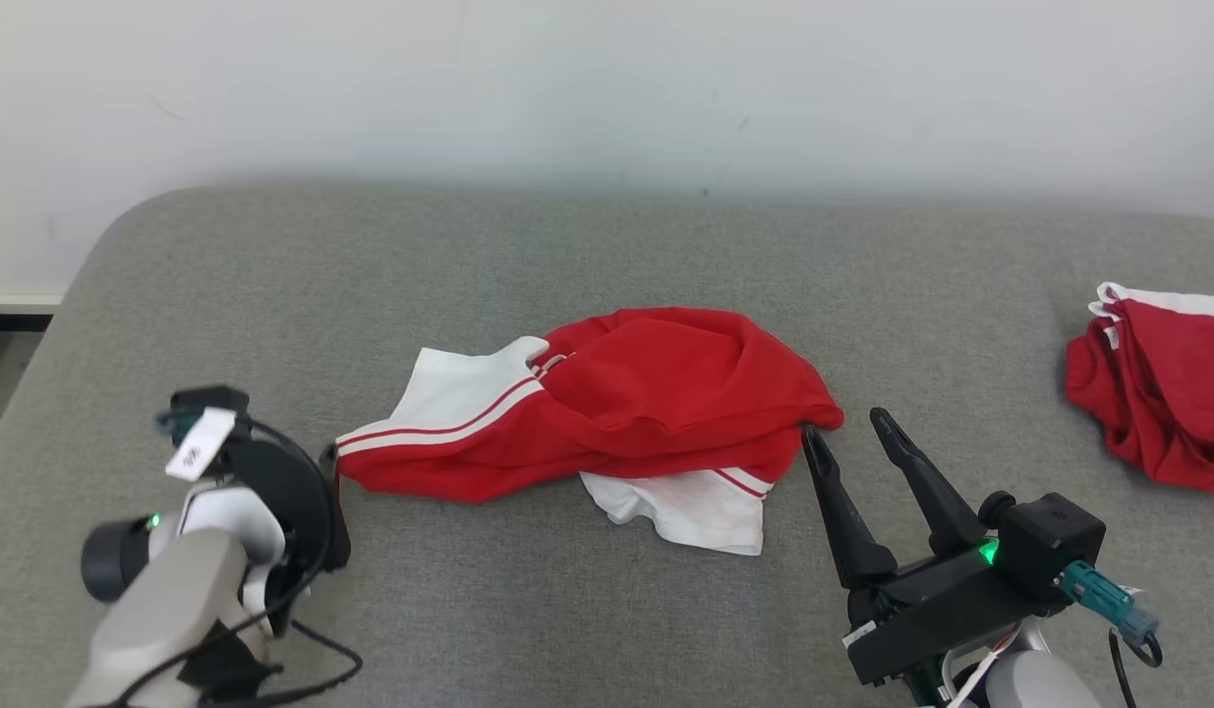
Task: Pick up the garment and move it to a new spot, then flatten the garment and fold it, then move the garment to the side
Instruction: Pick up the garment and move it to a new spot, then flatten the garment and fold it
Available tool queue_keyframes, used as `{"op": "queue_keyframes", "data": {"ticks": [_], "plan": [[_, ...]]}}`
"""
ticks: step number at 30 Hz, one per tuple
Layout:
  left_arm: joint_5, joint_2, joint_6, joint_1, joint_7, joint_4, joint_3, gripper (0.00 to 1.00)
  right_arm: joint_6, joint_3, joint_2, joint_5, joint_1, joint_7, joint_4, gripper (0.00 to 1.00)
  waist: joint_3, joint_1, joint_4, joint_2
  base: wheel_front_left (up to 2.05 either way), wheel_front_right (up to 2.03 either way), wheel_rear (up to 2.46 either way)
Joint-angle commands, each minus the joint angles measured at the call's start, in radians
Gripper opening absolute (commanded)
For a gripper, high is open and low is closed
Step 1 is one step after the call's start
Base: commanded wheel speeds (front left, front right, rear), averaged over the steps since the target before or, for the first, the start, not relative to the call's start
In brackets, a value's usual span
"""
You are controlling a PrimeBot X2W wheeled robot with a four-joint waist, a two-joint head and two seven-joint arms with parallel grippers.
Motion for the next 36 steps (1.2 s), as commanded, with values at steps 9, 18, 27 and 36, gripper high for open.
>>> {"op": "queue_keyframes", "data": {"ticks": [9, 18, 27, 36], "plan": [[0.026, 0.038, 0.001, -0.121, 0.053, -0.043, -0.021, 1.0, 0.0, -0.007, -0.002, -0.011, -0.022, 0.002, -0.017, 1.0, 0.065, 0.0001, -0.063, 0.0, 0.0, 0.0, 0.0], [0.031, 0.06, 0.002, -0.196, 0.149, -0.047, -0.037, 1.0, 0.0, -0.025, -0.002, -0.022, -0.042, 0.001, -0.038, 1.0, 0.15, 0.0001, -0.121, 0.0, 0.0, 0.0, 0.0], [0.037, 0.082, 0.02, -0.239, 0.227, -0.044, -0.052, 1.0, 0.0, -0.033, -0.002, -0.036, -0.054, 0.001, -0.052, 1.0, 0.204, 0.0001, -0.145, 0.0, 0.0, 0.0, 0.0], [0.021, 0.108, 0.041, -0.257, 0.246, -0.055, -0.043, 1.0, 0.0, -0.041, -0.002, -0.041, -0.065, 0.004, -0.071, 1.0, 0.259, 0.0001, -0.159, 0.0, 0.0, 0.0, 0.0]]}}
